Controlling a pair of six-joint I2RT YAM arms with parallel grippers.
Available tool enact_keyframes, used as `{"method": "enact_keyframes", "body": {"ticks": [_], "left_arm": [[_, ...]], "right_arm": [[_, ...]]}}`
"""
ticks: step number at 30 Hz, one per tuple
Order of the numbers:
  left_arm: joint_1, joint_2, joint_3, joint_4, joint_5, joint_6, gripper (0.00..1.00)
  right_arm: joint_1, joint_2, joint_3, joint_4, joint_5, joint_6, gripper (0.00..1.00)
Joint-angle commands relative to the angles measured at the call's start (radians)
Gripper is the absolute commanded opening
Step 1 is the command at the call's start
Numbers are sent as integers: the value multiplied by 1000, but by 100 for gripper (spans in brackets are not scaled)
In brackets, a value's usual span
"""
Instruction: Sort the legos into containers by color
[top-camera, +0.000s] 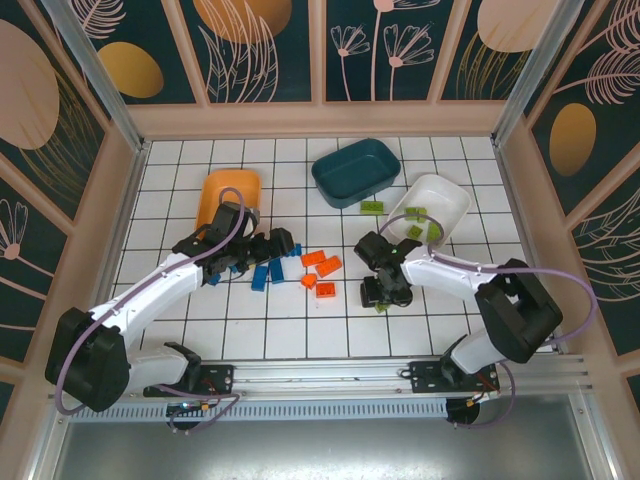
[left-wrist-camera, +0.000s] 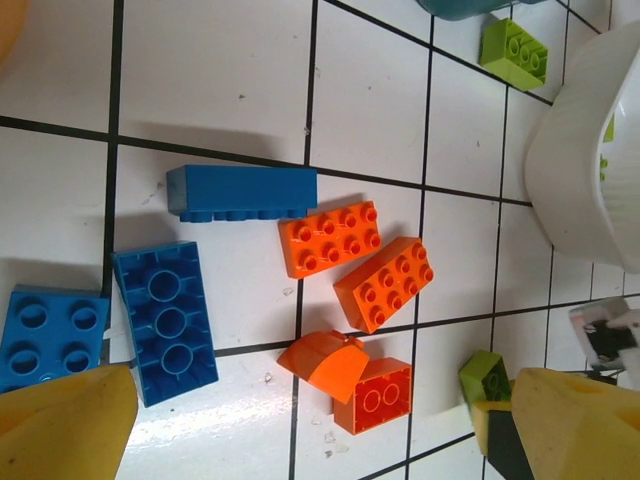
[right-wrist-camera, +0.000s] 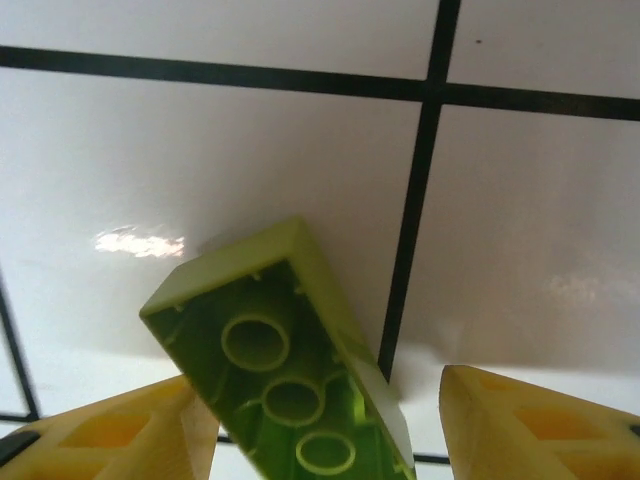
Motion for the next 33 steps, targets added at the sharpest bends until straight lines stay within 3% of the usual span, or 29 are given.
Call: {"method": "enact_keyframes", "body": {"ticks": [1,4,9,15,22,33], "left_arm": [[-7,13,-8,45,17,-23,96],[-8,20,-2,46,19,-23,97],[-25,33,6,31,11,-16,97],[-33,19,-32,91,25,-43,98],[-33,15,-32,162,40,-81,98],[-54,90,22,202,63,-112,98]], "right_arm": [[-13,33,-11,57,32,-4,56],[-18,53,-12,88,27,-8,49],[-17,37,7,97,27,0,25],[-50,-44,89,102,-61,17,21],[-294,-160,193,205,-298,132,21],[-752,-175,144,343,-442,214,22]]}}
